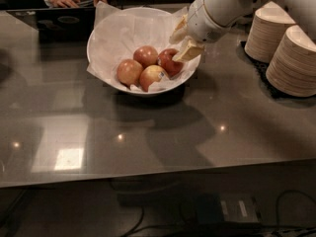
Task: Pick apple from white bowl
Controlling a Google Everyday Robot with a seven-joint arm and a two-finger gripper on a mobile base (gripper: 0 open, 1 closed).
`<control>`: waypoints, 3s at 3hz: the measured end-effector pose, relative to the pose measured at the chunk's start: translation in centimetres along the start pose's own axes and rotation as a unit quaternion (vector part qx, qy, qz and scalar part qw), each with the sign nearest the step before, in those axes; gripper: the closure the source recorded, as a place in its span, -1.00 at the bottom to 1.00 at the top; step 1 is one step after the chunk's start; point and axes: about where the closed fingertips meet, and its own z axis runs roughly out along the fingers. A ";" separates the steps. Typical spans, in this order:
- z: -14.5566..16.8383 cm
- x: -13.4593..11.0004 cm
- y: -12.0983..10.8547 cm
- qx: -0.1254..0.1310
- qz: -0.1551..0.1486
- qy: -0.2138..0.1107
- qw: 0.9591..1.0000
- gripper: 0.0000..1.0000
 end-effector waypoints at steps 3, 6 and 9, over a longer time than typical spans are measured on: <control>0.4 0.5 -0.1 -0.001 0.000 -0.003 1.000 -0.89; 1.5 0.3 -0.1 -0.008 0.004 -0.011 1.000 -0.44; 3.7 -0.4 0.3 -0.031 0.001 -0.022 0.999 -0.34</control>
Offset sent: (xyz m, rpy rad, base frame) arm 0.0061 -0.0102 -0.0017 0.0094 -0.0058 -0.0029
